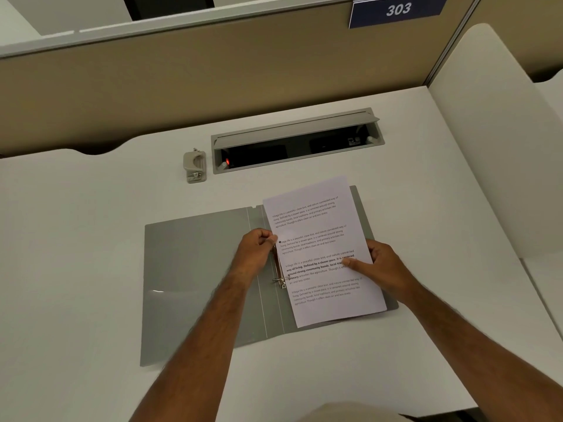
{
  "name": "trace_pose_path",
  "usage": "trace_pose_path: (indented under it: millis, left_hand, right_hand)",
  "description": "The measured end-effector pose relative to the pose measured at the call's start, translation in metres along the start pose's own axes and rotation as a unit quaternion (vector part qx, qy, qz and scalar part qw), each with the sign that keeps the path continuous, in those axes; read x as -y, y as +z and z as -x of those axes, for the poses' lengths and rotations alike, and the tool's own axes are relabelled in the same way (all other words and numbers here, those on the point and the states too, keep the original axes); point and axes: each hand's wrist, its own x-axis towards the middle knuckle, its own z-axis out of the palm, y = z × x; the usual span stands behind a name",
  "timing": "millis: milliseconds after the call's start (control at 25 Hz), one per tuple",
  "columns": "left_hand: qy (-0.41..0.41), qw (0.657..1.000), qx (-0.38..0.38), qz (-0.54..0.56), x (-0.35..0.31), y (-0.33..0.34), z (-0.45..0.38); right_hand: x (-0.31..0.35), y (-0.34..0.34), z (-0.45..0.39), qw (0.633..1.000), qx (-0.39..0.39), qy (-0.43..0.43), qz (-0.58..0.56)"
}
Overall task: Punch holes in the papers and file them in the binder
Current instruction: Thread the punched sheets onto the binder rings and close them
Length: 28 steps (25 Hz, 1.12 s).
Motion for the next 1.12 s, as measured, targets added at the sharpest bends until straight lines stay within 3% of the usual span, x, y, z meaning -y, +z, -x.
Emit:
trace_pose_path:
  millis: [560,760,1000,1120]
  left_hand:
    - [0.002,1.0,-0.028,0.013,0.001,0.008,0.002]
    - [0.039,0.999,-0.025,0.026,0.0,0.0,0.015]
    - [0.133,0.985,0.018,-0.109,0.017,-0.023,0.029]
    - [0.163,0.956,0.062,-0.237,0.023,-0.034,0.031]
  right_hand:
    - [-0.014,-0.001,-0.005,1.0,-0.011,0.02,0.019]
    - [-0.02,0.002,-0.007,0.998,-0.001,0.024,0.05]
    - [-0.023,0.005,-0.011,0.996,0.004,0.029,0.086]
    - [-0.023,0.004,-0.009,0.986,-0.067,0.013,0.155]
